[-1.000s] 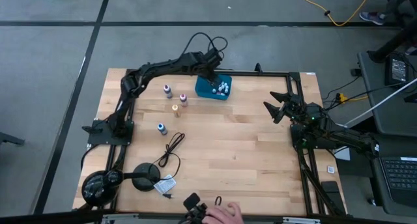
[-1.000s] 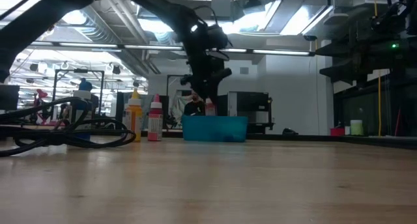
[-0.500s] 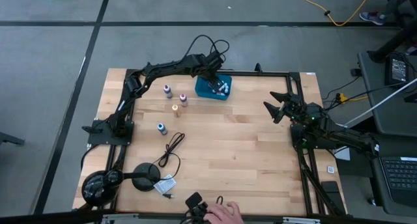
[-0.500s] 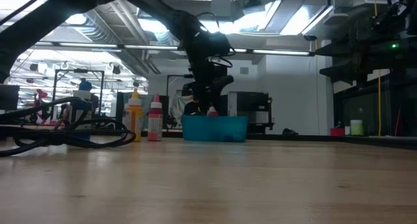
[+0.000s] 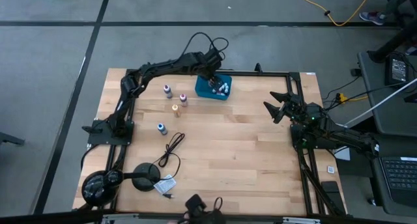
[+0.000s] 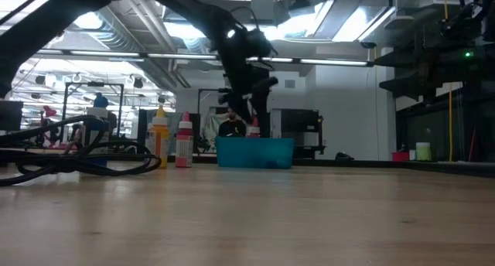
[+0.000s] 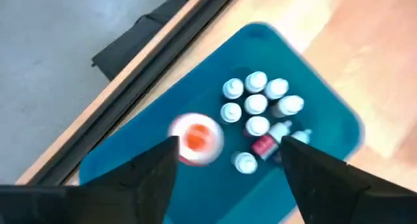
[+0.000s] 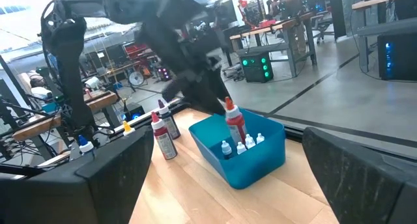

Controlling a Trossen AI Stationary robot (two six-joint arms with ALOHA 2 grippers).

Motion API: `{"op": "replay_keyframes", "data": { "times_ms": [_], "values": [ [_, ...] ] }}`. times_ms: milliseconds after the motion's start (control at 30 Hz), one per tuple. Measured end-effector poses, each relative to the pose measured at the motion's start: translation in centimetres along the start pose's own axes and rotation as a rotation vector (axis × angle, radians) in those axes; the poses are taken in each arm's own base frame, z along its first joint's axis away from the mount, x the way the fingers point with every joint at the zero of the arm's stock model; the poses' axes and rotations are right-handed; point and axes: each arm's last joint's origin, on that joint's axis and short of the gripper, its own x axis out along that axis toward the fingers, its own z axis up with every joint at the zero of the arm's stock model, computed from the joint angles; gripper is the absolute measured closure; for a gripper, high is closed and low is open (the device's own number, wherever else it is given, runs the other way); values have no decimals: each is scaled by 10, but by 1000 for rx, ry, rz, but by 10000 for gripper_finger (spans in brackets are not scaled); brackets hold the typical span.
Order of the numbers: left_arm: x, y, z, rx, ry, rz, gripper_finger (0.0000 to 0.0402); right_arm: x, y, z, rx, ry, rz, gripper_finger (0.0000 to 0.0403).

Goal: Pick & Place food coloring
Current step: Put the large orange food coloring bottle into the blue container, then put the large blue food coloring bottle into the blue container

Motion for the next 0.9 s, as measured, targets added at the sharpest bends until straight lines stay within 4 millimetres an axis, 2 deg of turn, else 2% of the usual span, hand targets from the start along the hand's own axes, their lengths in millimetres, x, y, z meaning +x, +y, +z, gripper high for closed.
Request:
{"op": "replay_keyframes", "data": {
  "times_ms": [200,433,667,800,900],
  "values": [
    [-56,1,9,-6,-122,100,99,0,0,0,0,0,0,11],
    [-122,9,0,-47,-205,172,97,0,0,0,1,0,0,11],
    [-174,4,-43,-117,-279,248,98,0,0,0,1,0,-1,11],
    [-190,0,-76,-187,-290,233,98,0,0,0,1,0,0,11],
    [-195,-1,-102,-254,-265,214,98,0,0,0,0,0,0,11]
  ]
}}
